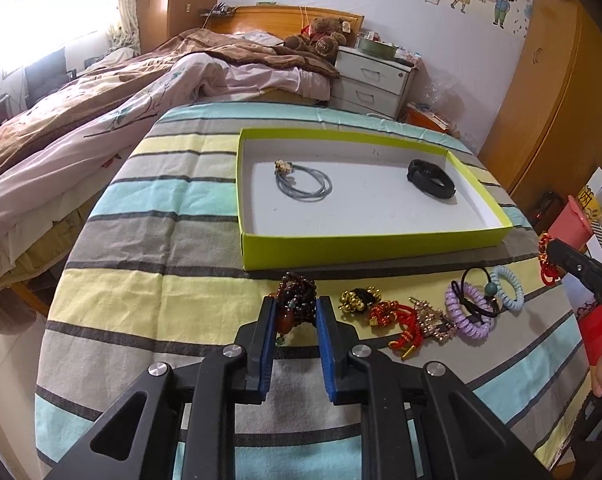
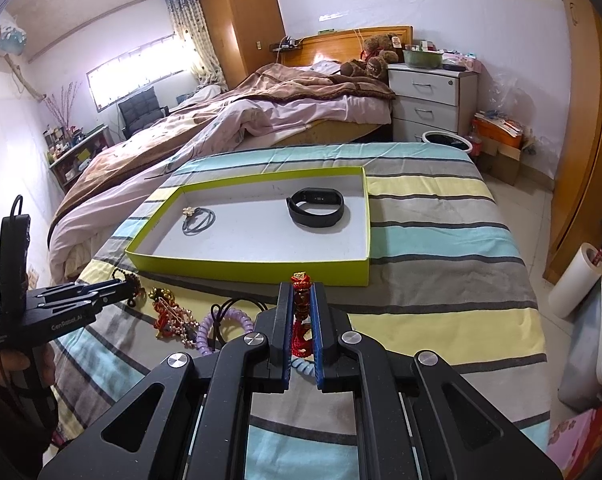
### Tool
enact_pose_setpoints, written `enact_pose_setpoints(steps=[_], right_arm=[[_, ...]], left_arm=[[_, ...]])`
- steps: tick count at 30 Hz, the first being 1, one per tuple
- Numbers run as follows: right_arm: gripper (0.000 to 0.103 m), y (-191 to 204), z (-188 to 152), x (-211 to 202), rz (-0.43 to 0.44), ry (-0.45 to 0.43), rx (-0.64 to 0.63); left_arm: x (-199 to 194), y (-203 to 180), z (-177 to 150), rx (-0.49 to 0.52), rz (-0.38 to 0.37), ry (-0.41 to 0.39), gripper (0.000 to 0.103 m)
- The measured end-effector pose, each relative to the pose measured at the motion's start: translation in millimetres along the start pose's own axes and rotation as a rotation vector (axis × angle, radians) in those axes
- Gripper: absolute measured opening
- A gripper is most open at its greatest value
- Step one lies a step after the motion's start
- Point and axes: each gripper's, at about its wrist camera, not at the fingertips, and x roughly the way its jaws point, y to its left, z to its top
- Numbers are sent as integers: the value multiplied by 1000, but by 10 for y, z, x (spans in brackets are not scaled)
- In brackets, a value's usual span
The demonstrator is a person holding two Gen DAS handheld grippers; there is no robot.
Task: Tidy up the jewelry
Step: 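Release the red ornament in the tray with the right tool while the left releases the bracelet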
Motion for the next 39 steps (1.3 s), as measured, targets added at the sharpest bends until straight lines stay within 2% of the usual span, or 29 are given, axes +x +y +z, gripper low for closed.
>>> enact_pose_setpoints(steps=[12,21,39], right_arm=[[8,19,26,-48,3,-12,-2],[8,54,260,-40,35,-26,-12],[8,191,892,691,94,59,-47]], left_arm=[[-124,-24,55,5,-9,-21,20],[-201,-51,304,19,-20,-56,20],[188,-12,785,18,-46,-35,20]])
